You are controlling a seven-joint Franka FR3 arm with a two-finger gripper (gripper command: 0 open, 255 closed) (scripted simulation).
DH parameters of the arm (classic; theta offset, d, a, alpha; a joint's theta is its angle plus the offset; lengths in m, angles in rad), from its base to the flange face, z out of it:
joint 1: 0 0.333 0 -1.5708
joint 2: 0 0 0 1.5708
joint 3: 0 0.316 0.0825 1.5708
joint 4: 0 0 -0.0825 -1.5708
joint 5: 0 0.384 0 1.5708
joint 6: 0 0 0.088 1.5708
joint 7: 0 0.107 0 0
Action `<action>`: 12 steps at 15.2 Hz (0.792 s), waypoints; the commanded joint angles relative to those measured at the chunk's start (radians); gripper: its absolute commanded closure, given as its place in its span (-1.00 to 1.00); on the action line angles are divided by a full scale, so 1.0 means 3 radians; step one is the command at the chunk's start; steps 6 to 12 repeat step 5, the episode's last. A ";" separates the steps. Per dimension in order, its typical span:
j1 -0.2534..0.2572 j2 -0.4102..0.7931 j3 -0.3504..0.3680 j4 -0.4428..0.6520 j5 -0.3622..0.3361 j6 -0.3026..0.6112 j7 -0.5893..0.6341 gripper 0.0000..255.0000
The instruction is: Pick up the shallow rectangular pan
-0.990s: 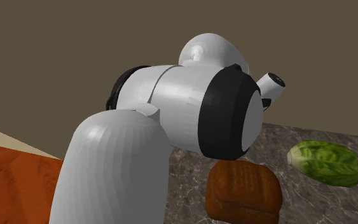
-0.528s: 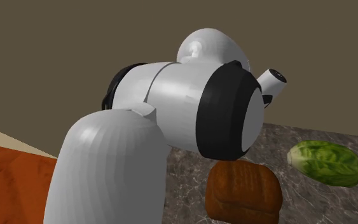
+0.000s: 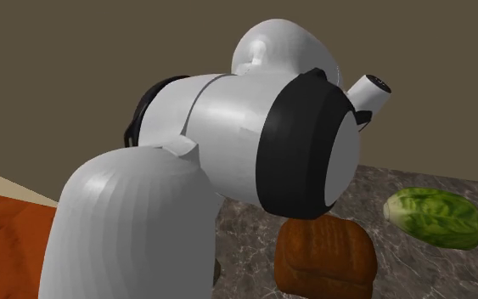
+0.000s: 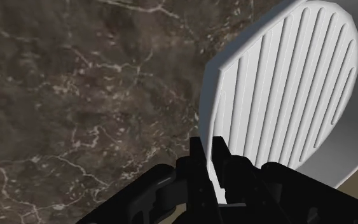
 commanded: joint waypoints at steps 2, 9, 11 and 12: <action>0.0009 -0.0077 -0.0026 0.0019 -0.0046 -0.0082 0.0045 1.00; 0.0013 -0.0100 -0.0034 0.0035 -0.0063 -0.0115 0.0065 1.00; 0.0013 -0.0100 -0.0034 0.0035 -0.0063 -0.0115 0.0065 1.00; 0.0013 -0.0100 -0.0034 0.0035 -0.0063 -0.0115 0.0065 1.00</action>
